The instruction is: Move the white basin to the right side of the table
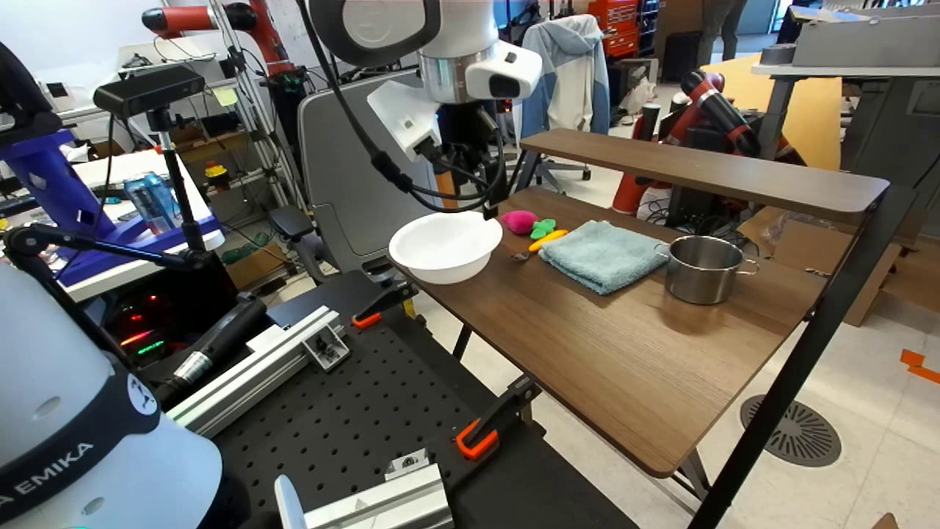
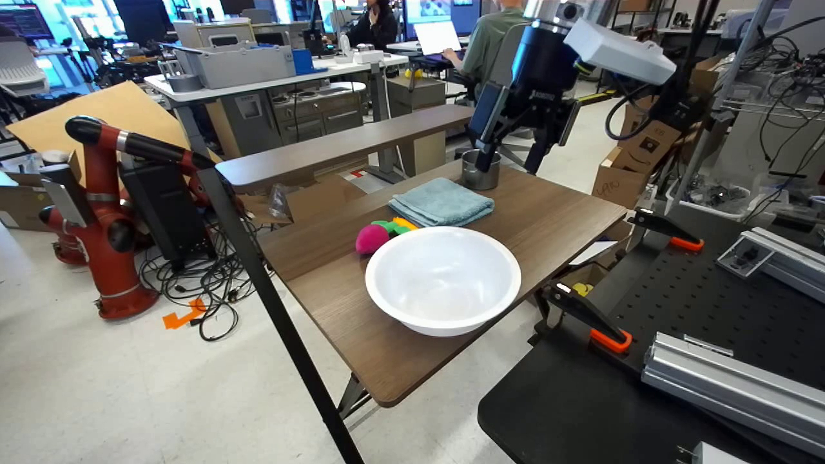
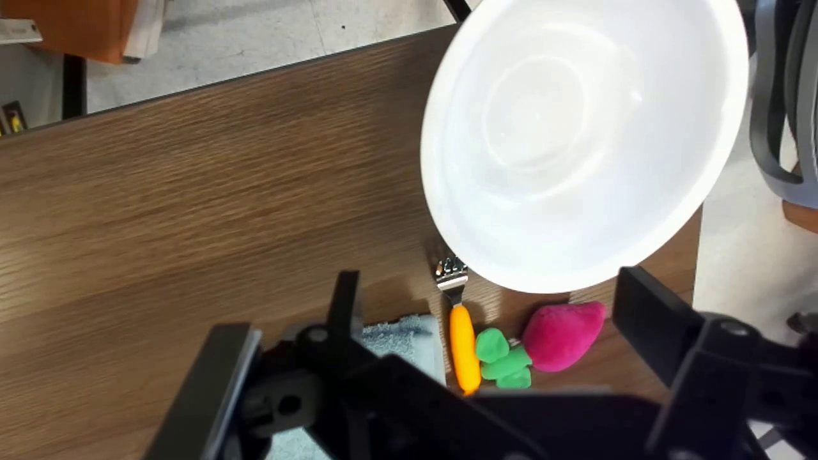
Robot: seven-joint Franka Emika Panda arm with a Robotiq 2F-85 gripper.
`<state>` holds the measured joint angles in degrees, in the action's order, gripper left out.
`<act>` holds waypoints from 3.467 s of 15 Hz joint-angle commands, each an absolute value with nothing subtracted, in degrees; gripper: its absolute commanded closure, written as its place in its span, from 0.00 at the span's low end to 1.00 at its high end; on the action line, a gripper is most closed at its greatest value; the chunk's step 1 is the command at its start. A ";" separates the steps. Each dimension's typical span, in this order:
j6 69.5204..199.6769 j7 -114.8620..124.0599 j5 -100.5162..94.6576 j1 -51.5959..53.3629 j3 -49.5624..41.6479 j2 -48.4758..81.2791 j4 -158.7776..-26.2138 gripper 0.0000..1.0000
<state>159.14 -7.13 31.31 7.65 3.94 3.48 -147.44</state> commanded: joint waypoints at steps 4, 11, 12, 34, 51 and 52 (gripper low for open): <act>157.47 -10.60 33.70 2.15 6.45 14.74 -140.02 0.00; 157.00 -11.18 31.82 -1.80 9.79 21.91 -136.09 0.00; 157.10 -11.00 31.42 -1.77 10.18 22.60 -135.83 0.00; 156.71 -10.41 22.39 -2.64 13.08 30.31 -131.35 1.00; 152.49 -18.56 25.70 -9.29 16.54 23.73 -134.56 0.98; 152.61 -19.28 26.06 -9.87 16.53 22.92 -135.14 0.98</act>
